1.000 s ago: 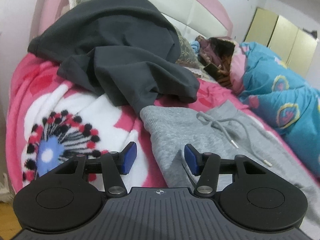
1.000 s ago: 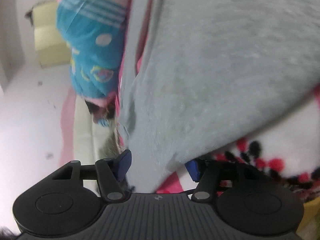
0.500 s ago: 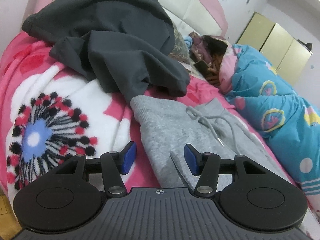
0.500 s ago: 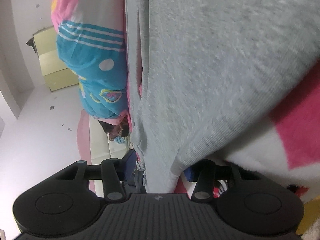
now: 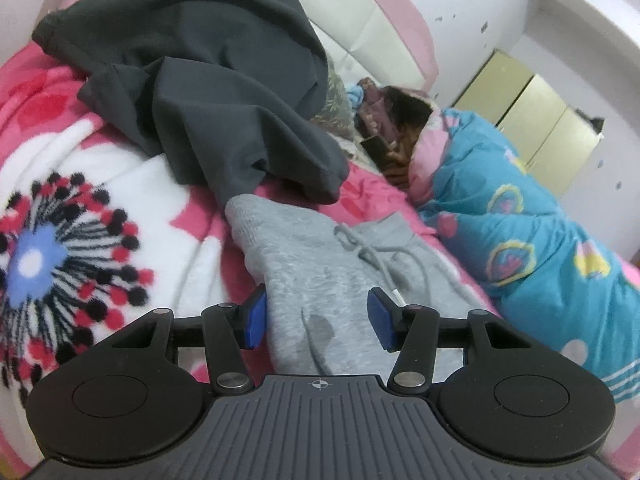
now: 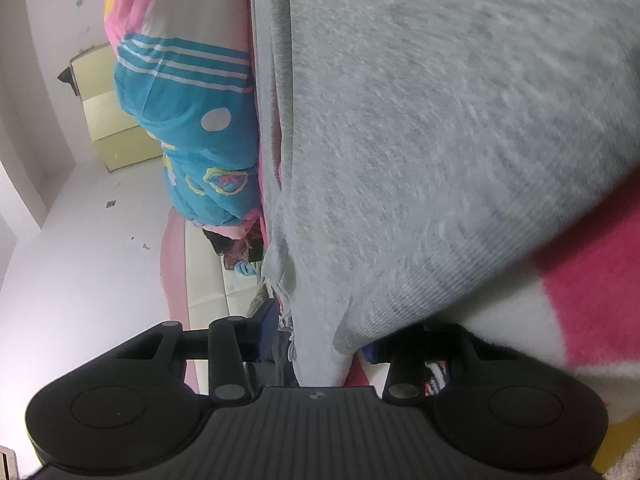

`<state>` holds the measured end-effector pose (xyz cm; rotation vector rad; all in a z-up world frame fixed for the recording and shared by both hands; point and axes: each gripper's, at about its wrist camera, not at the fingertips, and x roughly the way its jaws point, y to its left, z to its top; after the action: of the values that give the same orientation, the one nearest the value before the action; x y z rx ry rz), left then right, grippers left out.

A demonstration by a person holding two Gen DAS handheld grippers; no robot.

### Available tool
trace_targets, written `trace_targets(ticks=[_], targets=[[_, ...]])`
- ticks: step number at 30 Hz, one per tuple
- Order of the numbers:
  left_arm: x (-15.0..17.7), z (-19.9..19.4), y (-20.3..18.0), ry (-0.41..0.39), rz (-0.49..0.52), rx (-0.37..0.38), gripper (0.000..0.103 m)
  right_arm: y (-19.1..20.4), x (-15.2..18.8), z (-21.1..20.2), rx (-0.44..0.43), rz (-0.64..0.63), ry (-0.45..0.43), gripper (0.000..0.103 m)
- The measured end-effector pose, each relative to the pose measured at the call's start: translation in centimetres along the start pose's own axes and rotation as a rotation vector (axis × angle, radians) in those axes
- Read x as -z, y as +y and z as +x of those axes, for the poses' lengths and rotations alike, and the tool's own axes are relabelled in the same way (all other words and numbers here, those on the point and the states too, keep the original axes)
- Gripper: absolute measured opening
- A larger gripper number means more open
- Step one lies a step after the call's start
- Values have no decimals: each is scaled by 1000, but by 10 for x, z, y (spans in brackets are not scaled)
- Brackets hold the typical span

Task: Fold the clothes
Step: 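Grasp the waistband with the left gripper while the right gripper holds the sweatpants edge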

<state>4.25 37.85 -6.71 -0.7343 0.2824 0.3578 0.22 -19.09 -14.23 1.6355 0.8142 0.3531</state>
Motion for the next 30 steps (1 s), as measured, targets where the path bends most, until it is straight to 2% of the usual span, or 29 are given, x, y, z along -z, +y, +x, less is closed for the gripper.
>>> trace_targets(ticks=[4,10,21,27,30], targets=[[-1,-2,2,-13,-25,35,51,-2,-1,-1,-6,-3,6,40],[1,12,-1,63,-12,11,48,-4,-2,-3,-6,1,14,39],[4,14,-6,59,23,10,43,-8,1,-9,-7,-8,11,39],[5,16,-5,64,32,-21,31,-10,2,-9,-29,-13,10,36],[5,16,-5,56,29,-32,22,-12,2,-8,-18,-15,6,30]])
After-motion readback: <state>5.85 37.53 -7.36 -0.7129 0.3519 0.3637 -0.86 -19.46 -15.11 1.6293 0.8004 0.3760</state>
